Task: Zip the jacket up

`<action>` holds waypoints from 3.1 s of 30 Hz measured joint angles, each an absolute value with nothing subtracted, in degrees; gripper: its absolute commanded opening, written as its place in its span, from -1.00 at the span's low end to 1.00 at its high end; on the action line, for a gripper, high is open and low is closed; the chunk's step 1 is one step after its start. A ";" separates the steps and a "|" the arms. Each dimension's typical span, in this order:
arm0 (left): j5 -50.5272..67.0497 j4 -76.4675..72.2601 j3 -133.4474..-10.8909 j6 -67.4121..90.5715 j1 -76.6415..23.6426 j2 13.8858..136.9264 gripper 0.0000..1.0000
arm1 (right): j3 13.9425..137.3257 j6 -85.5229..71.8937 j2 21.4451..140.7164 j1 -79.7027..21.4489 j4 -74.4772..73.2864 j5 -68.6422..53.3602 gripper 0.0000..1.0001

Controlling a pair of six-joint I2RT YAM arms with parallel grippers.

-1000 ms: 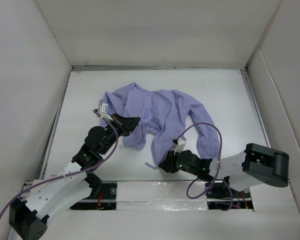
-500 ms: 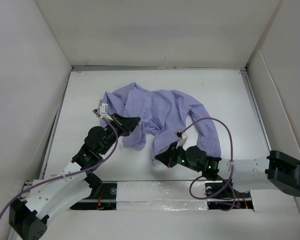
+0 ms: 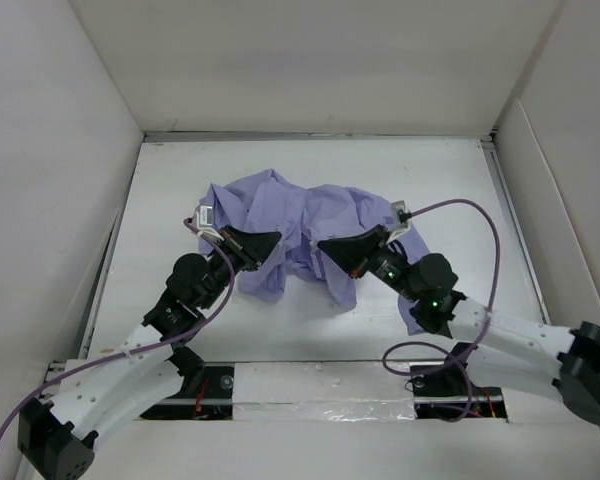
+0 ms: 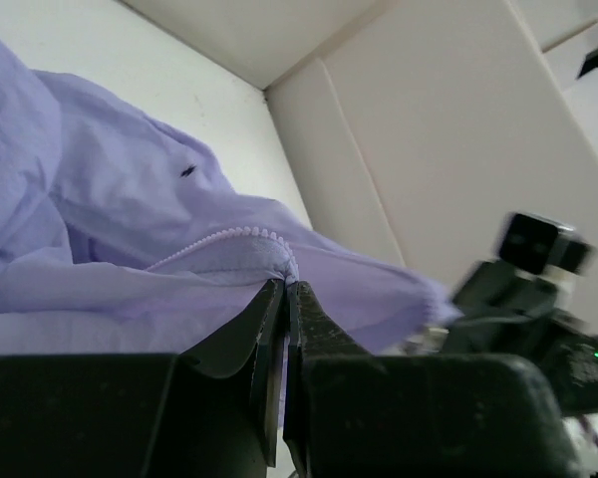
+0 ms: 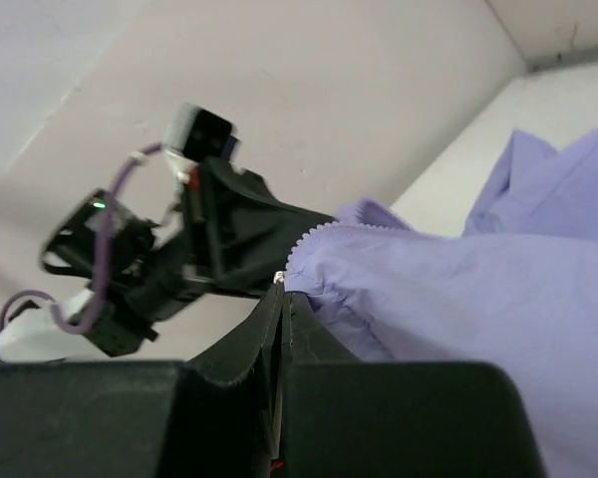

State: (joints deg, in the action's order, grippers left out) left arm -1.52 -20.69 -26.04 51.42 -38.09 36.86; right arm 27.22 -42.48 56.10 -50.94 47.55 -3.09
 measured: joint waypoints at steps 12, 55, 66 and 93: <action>3.18 -27.16 -25.32 54.52 -38.09 38.09 -1.00 | 26.13 -47.86 68.60 -46.54 59.51 -11.44 -1.00; 10.70 -42.50 -19.09 59.68 -37.78 39.57 -1.00 | 27.40 -52.16 72.90 -45.63 69.47 -14.55 -1.00; 12.23 -44.36 -18.31 60.10 -37.78 39.59 -1.00 | 27.40 -53.23 72.95 -44.80 71.16 -15.99 -1.00; 17.28 -46.87 -18.24 59.44 -37.74 41.17 -1.00 | 28.21 -54.00 74.26 -44.10 70.70 -17.58 -1.00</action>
State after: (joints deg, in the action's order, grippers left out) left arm 17.28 -46.87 -18.24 59.44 -37.74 41.17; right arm 28.21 -54.00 74.26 -44.10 70.70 -17.58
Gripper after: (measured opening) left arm 0.021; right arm 0.010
